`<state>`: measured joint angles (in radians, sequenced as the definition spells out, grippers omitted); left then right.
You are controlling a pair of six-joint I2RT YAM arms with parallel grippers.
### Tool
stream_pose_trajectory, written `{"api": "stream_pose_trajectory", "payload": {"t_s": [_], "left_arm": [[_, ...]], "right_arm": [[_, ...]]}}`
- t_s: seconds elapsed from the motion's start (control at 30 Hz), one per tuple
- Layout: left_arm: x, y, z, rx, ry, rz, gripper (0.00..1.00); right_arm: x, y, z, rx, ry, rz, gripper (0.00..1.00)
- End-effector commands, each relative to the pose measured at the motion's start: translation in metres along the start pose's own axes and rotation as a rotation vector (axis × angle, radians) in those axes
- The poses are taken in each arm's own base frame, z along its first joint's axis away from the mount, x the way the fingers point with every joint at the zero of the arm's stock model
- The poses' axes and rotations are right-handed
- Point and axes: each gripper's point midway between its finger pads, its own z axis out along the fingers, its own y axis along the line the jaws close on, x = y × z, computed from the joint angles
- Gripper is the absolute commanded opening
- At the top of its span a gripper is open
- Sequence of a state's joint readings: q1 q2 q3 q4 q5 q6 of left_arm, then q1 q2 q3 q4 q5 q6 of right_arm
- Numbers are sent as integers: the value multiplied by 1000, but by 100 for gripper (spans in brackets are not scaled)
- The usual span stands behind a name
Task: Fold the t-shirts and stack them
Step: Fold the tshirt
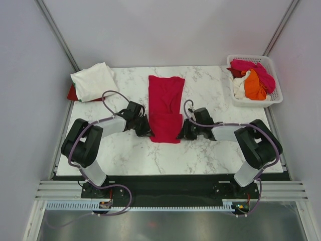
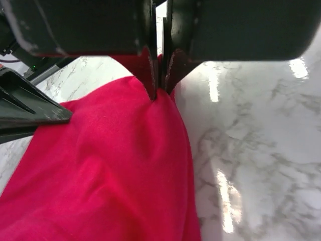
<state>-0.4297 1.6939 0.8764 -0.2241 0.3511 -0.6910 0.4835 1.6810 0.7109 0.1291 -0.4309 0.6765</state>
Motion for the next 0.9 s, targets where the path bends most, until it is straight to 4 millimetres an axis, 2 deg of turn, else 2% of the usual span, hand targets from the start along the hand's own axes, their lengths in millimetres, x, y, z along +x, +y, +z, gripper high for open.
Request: {"api": "stream_pose_trajectory", "payload": {"t_s": [0.0, 0.1, 0.17, 0.33, 0.4, 0.43, 0.5, 0.53, 0.6, 0.63, 0.67, 0.7, 0.73, 0.87], "left_arm": [[1, -27, 0, 76, -26, 42, 2], [17, -34, -8, 88, -19, 42, 2], [33, -33, -16, 80, -3, 42, 2], [72, -34, -48, 134, -19, 85, 2], [79, -36, -59, 165, -37, 106, 2], [77, -48, -73, 216, -78, 133, 2], [73, -59, -88, 264, -121, 154, 2], [70, -71, -104, 312, -164, 174, 2], [58, -92, -126, 374, -222, 200, 2], [57, -97, -133, 379, -224, 171, 2], [95, -55, -134, 178, -37, 12, 2], [96, -55, -139, 164, -27, 13, 2], [93, -60, -143, 166, -37, 21, 2], [67, -86, -152, 169, -48, 68, 2]], "right_arm": [[19, 0, 1, -4, 37, -10, 16], [32, 2, -10, -3, 34, -13, 1], [43, 1, -25, 6, 30, -8, 0], [68, 5, -65, 27, -9, -3, 0], [80, 1, -77, 50, 1, 15, 0], [79, 7, -87, 30, -29, 14, 0], [85, 8, -98, 33, -24, 38, 0], [79, 20, -107, 0, -55, 28, 0], [80, 28, -118, -14, -48, 38, 0], [69, 45, -128, -50, -81, 22, 0], [68, 47, -133, -38, -75, 18, 0], [63, 52, -138, -39, -85, 9, 0], [50, 67, -145, -52, -108, -13, 0], [22, 80, -147, 9, -116, -79, 0]]}}
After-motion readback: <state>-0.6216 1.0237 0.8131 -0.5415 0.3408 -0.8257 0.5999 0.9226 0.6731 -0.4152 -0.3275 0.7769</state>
